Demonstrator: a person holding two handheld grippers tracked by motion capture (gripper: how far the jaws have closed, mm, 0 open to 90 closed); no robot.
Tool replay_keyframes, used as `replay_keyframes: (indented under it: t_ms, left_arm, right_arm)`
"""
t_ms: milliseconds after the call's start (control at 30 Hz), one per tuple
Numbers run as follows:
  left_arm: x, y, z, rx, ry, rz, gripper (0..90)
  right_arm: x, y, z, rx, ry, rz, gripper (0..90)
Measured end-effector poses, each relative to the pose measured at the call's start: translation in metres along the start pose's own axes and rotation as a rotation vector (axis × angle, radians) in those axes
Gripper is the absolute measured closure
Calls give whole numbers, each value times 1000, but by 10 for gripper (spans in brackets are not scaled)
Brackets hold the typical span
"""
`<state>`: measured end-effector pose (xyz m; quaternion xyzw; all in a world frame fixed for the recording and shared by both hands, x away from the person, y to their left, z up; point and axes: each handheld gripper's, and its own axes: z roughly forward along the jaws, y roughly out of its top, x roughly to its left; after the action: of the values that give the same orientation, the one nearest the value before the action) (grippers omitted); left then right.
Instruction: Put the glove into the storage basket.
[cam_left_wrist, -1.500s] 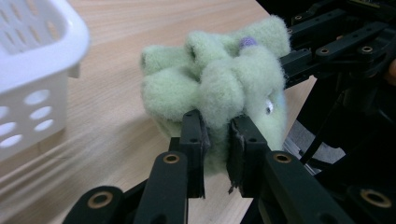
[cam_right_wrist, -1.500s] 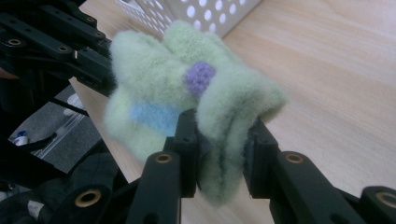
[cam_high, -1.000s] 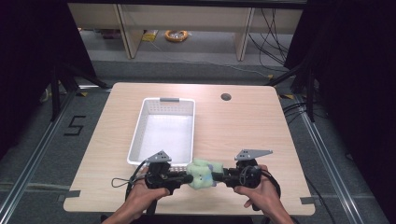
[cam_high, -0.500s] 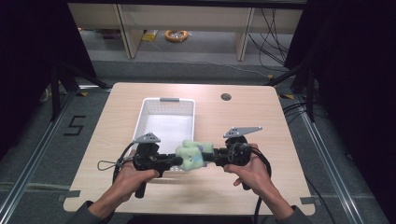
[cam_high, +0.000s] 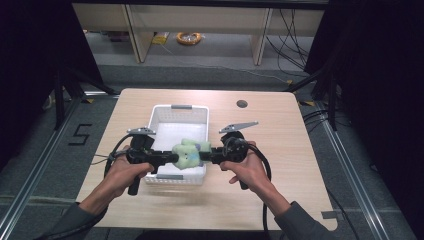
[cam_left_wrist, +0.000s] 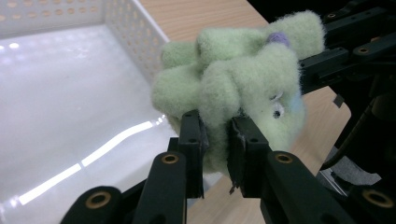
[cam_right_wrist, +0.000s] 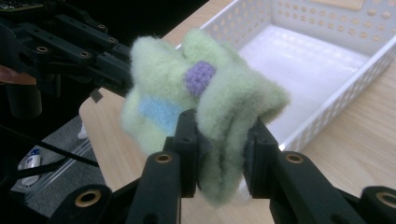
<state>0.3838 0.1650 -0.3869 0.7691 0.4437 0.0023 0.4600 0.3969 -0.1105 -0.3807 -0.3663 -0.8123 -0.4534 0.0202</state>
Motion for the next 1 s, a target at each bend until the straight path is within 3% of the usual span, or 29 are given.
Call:
replay_keyframes:
  t_ms: [333, 700, 900, 967, 1000]
  left_arm:
    - [32, -1, 3, 37, 41, -51, 760]
    - [57, -13, 11, 91, 78, -79, 760]
    - [64, -17, 16, 113, 100, -74, 762]
    - [67, -16, 15, 148, 108, -54, 767]
    - [68, -16, 16, 156, 111, -50, 768]
  right_arm:
    - [-5, 11, 37, 52, -19, 37, 713]
    - [-9, 10, 71, 109, -27, 52, 712]
    - [-12, 8, 86, 148, -43, 61, 711]
    - [-14, 7, 90, 159, -44, 58, 711]
    - [-12, 6, 92, 179, -50, 87, 711]
